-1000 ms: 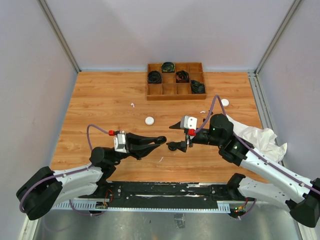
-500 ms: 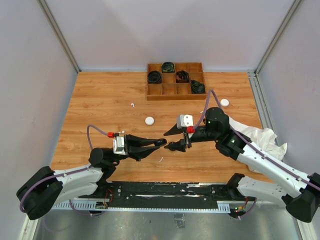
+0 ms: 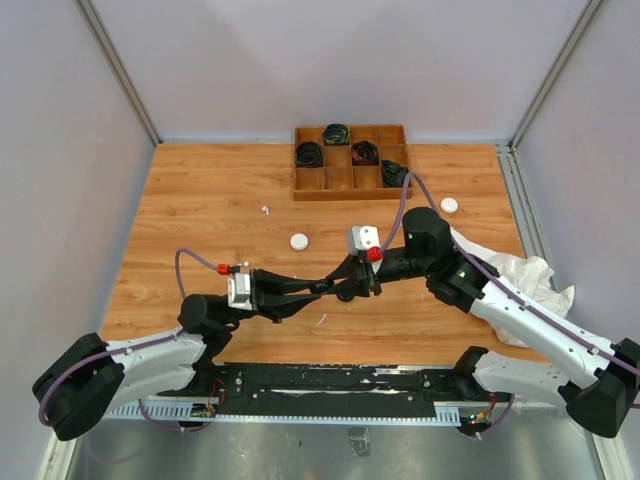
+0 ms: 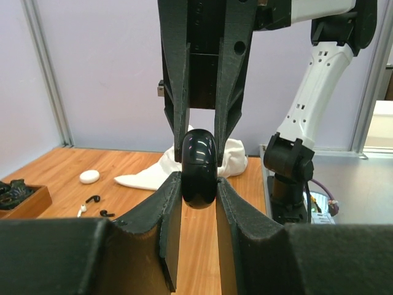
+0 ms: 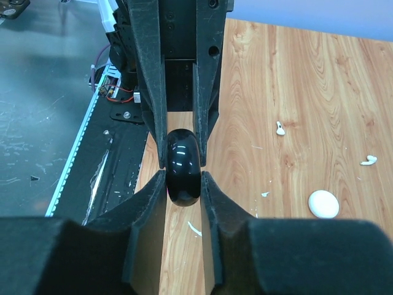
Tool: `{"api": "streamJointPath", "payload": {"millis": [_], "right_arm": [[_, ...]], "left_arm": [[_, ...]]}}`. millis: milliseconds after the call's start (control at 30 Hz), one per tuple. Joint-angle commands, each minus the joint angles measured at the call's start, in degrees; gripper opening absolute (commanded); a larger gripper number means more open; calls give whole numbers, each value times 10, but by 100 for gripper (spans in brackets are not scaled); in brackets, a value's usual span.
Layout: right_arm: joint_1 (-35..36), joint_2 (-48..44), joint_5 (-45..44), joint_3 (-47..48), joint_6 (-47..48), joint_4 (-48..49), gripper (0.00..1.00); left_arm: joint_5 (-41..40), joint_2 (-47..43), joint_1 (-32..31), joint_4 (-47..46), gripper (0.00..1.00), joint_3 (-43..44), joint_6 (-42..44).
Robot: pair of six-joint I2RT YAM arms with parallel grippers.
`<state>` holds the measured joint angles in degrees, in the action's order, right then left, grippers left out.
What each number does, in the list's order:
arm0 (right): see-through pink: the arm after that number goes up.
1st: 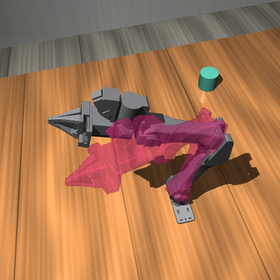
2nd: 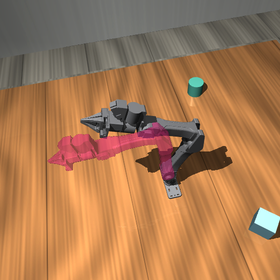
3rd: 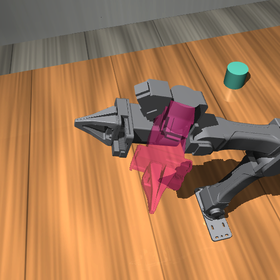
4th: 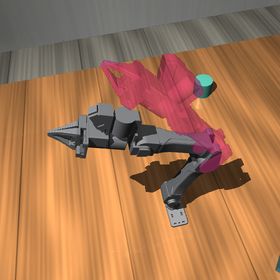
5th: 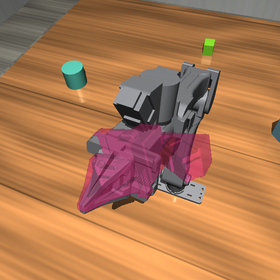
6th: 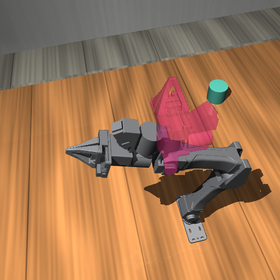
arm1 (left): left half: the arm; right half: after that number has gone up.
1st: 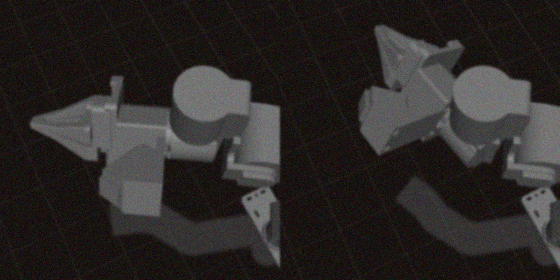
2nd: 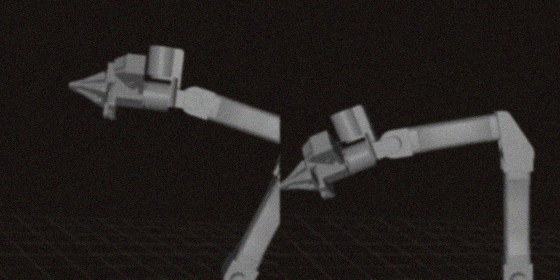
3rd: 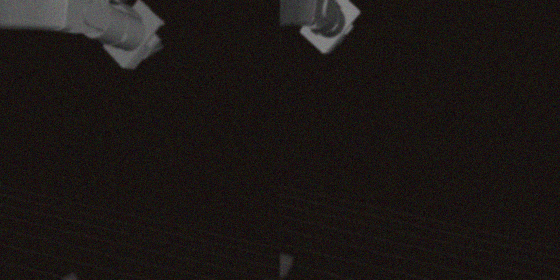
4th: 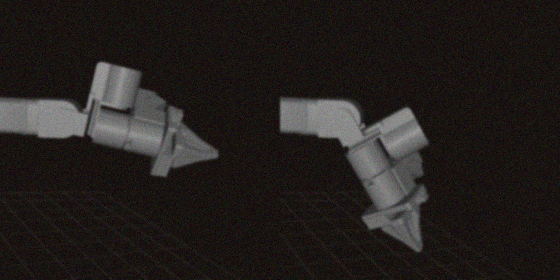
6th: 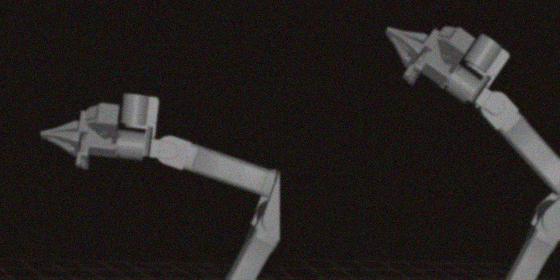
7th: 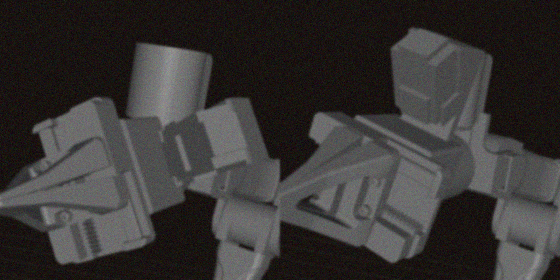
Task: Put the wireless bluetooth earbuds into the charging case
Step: Pick up the charging case at the center of the board.
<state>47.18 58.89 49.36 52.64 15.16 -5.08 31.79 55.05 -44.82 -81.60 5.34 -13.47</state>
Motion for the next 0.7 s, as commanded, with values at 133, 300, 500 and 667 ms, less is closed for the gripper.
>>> {"api": "streamJointPath", "payload": {"millis": [133, 300, 500, 667], "right_arm": [[-7, 24, -2, 70, 24, -97, 6], [-6, 35, -22, 100, 23, -142, 3], [0, 47, -53, 128, 33, -194, 2], [16, 59, -85, 151, 53, -239, 2]], "left_arm": [[-14, -42, -4, 143, 32, 31, 43], [-30, -73, -4, 214, 46, 41, 67], [-25, -59, -4, 225, 52, 54, 57], [-11, -43, -4, 228, 51, 67, 47]]}}
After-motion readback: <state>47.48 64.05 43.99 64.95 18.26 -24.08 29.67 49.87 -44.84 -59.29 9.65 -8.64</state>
